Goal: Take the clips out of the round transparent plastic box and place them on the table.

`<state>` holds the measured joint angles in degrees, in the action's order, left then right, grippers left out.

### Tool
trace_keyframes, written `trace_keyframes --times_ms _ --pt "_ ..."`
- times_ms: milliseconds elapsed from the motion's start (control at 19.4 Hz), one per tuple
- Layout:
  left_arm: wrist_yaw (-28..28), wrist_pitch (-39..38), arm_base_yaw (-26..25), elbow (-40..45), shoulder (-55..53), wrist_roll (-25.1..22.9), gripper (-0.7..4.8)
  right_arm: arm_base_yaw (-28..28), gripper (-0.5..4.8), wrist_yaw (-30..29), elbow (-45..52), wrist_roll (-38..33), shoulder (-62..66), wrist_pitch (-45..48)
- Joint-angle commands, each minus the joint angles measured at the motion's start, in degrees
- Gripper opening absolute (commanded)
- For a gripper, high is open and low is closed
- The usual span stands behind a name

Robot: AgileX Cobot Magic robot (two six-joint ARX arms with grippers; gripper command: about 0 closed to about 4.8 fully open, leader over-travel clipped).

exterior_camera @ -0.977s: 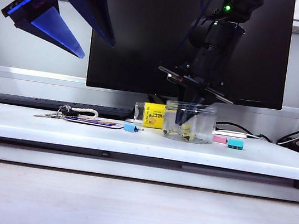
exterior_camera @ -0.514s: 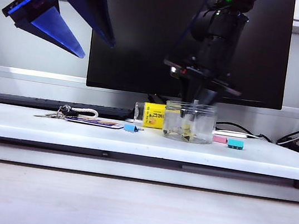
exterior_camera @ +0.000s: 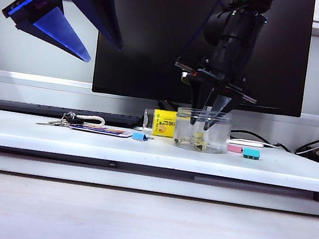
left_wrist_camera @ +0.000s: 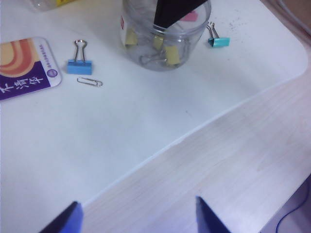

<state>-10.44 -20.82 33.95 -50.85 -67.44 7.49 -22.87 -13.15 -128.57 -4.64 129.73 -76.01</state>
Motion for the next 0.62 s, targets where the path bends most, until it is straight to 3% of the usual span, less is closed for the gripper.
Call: trace_keyframes --times_ms 51,617 --pt "-0.3 0.3 0.1 -0.3 0.1 -0.5 3.1 -0.1 1.5 -0.9 -0.2 0.1 -0.3 -0.7" --pt "-0.3 0.0 0.1 -0.3 0.1 -0.6 3.1 -0.1 1.58 0.2 0.0 0.2 1.9 -1.7"
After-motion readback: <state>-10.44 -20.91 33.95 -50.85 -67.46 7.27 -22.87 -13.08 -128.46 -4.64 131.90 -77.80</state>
